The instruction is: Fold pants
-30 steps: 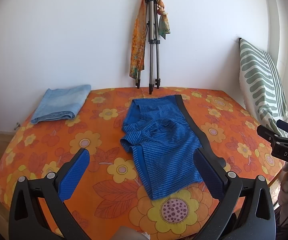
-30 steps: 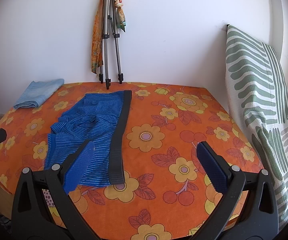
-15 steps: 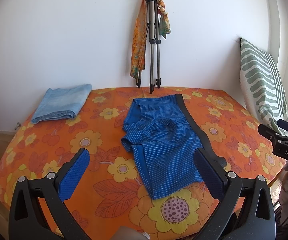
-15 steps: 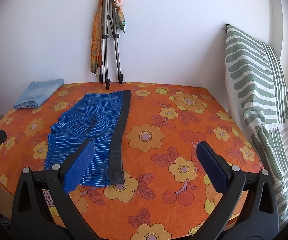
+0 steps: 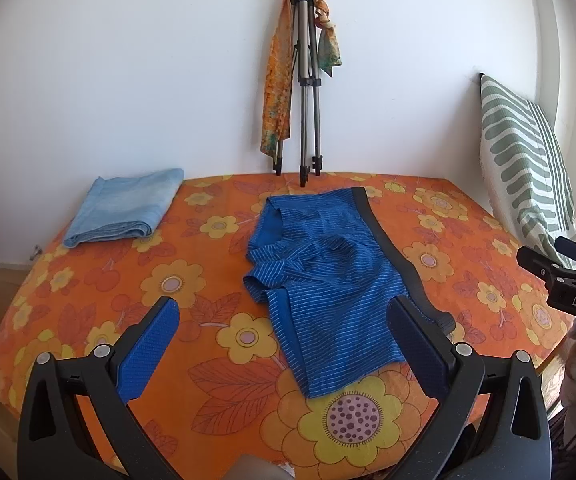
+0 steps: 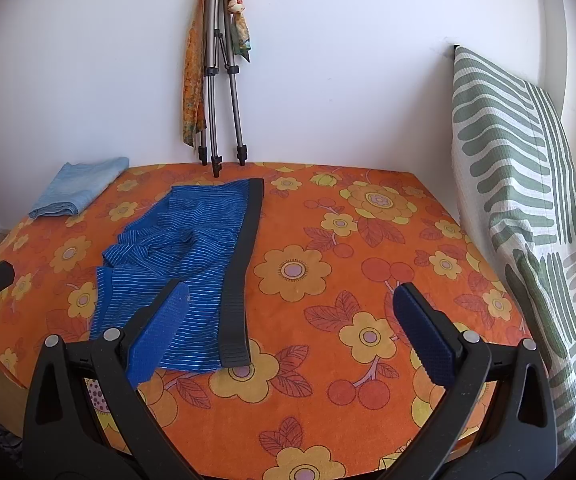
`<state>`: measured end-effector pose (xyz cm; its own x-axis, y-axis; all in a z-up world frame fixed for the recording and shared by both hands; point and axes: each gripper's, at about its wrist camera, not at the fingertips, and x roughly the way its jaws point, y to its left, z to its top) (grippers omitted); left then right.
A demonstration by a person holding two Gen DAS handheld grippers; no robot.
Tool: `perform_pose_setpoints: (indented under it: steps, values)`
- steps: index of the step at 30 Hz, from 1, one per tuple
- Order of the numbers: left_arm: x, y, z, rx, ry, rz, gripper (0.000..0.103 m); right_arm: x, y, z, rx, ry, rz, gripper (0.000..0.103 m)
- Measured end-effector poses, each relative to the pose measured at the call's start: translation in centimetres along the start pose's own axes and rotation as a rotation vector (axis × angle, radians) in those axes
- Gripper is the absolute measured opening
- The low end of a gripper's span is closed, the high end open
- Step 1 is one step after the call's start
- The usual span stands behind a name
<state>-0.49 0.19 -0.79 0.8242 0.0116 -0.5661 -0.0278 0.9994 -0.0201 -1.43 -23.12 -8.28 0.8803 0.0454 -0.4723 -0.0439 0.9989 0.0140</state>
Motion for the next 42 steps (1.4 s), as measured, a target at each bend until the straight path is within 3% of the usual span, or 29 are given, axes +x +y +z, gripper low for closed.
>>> perform_pose_setpoints:
  steps: [12, 18, 22, 35, 39, 42]
  values:
    - [0.3, 0.6, -0.2, 0.001, 0.011, -0.026, 0.103, -0.1, -0.5, 0.2, 0.032, -0.009, 0.020, 0.103]
    - [0.9, 1.3, 0.0, -0.016, 0.021, -0.031, 0.102, 0.1, -1.5, 1.0, 0.078, -0.031, 0.097, 0.103]
    - [1.7, 2.4, 0.3, -0.065, 0.060, -0.064, 0.091, 0.6, -1.3, 1.6, 0.038, -0.018, 0.078, 0.103]
    - [5.2, 6.4, 2.1, -0.207, 0.150, -0.139, 0.065, 3.9, -1.7, 4.1, 0.057, 0.054, 0.218, 0.100]
    - [6.7, 7.0, 3.8, -0.191, 0.158, -0.137, 0.063, 5.9, -2.7, 5.9, 0.078, 0.109, 0.241, 0.096]
    - [8.3, 7.8, 5.2, -0.199, 0.167, -0.140, 0.063, 7.3, -3.8, 7.4, 0.078, 0.111, 0.212, 0.096]
